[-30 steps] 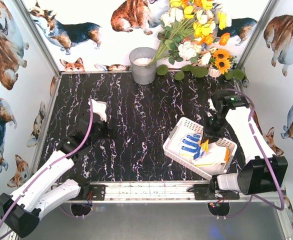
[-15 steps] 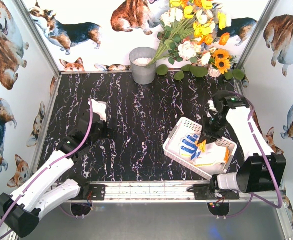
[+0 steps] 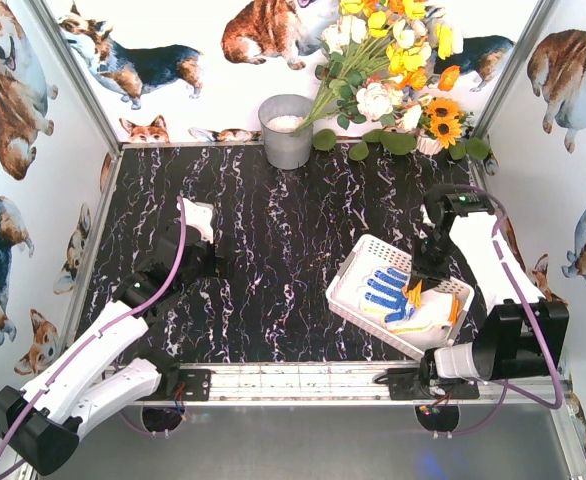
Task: Put the gloves into the storage basket
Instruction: Place the glove in the bin, then reset both arms
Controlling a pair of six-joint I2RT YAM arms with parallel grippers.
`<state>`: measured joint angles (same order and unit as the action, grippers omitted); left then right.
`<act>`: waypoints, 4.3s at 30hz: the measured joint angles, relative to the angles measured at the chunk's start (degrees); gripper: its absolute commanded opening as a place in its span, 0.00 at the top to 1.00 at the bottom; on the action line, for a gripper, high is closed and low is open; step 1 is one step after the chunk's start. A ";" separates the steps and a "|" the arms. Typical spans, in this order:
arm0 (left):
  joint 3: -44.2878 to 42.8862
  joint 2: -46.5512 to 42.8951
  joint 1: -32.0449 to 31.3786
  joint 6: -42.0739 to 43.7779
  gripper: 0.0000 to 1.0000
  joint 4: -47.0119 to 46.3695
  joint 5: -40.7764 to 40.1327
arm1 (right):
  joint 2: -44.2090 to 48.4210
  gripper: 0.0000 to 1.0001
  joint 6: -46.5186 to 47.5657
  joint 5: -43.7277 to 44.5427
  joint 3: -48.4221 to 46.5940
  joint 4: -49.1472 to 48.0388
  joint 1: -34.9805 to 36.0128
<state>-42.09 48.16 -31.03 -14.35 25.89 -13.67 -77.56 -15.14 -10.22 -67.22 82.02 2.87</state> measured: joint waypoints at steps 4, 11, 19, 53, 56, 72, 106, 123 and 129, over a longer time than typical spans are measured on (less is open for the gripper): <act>0.00 0.00 0.00 0.00 0.00 -0.07 0.07 | -1.42 1.00 -0.13 1.92 1.27 -0.74 0.00; 0.00 -0.02 0.00 0.00 0.00 -0.24 0.39 | -4.09 1.00 -0.42 4.35 3.39 -3.13 0.00; 0.00 -0.02 0.00 0.00 0.00 -0.35 0.46 | -5.46 0.64 -1.60 6.56 4.46 -5.84 0.00; 0.00 -0.02 0.00 0.00 0.00 -0.39 0.87 | 15.63 0.48 -11.89 16.00 8.04 -6.58 0.00; 0.00 -0.11 0.00 -0.02 0.00 -0.37 0.87 | 15.74 0.52 -12.68 18.34 9.03 -7.82 0.00; 0.02 -2.12 0.00 -0.20 0.00 -0.39 0.98 | 8.13 0.67 -15.45 21.29 14.99 -14.88 -10.64; 0.02 -2.82 0.00 -0.20 0.00 -0.81 1.01 | 5.95 0.69 -28.61 11.58 24.46 -22.51 -12.41; 0.02 -2.80 0.04 -0.13 0.00 -0.79 0.52 | 14.27 0.37 -16.79 12.20 6.71 -12.35 -11.74; -1.95 -0.52 4.70 -0.24 0.00 0.31 -1.29 | 19.76 0.26 -7.65 7.67 3.61 -15.52 -11.50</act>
<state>-44.03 47.64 -26.33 -14.59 26.20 -14.96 -57.80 -22.79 -2.55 -63.61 66.50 -8.62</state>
